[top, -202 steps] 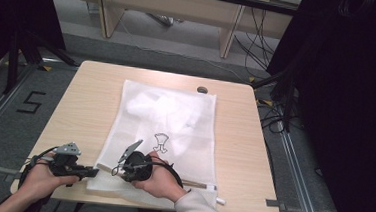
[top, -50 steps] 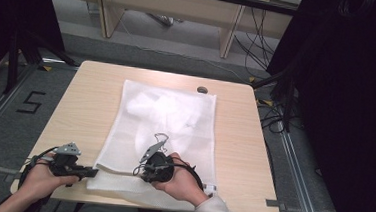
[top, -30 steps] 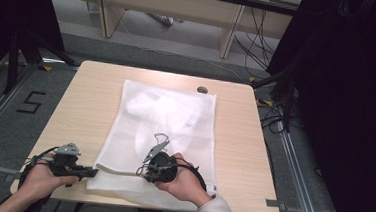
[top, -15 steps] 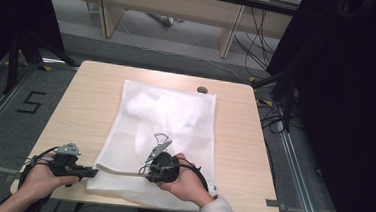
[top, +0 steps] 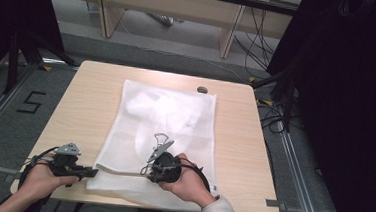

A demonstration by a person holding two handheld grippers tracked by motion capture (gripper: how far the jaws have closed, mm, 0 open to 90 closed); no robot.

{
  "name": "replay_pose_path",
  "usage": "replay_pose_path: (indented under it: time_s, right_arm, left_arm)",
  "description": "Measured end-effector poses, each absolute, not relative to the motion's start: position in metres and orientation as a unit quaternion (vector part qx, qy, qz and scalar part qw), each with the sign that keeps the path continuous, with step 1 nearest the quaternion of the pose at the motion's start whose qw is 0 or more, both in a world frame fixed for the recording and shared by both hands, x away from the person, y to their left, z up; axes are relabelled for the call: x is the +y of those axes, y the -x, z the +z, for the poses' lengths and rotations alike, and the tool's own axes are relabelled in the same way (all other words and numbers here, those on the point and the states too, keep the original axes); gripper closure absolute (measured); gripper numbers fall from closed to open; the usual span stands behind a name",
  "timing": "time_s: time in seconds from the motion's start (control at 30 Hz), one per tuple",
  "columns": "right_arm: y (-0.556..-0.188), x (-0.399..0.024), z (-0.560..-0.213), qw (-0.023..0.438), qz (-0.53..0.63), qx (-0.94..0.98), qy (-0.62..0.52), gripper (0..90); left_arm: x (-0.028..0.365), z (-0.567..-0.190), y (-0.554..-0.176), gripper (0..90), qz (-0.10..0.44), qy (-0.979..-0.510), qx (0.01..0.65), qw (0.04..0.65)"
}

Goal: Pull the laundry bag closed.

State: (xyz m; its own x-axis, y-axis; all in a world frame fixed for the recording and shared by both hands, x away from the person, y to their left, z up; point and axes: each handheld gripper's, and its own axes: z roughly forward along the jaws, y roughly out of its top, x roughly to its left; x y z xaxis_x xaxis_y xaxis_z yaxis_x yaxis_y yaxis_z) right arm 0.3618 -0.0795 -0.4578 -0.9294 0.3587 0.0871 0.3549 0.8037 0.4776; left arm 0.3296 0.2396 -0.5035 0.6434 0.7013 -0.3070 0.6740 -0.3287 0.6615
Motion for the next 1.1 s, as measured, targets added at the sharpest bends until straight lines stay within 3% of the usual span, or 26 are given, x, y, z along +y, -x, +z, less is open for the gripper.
replay_pose_path:
  time_s: [1.1]
  right_arm:
    - [-0.360, -0.093, -0.455, 0.011, 0.252, 0.947, -0.197, 82.3]
  left_arm:
    - [0.239, -0.505, -0.329, 85.7, 0.025, -0.812, 0.426, 0.398]
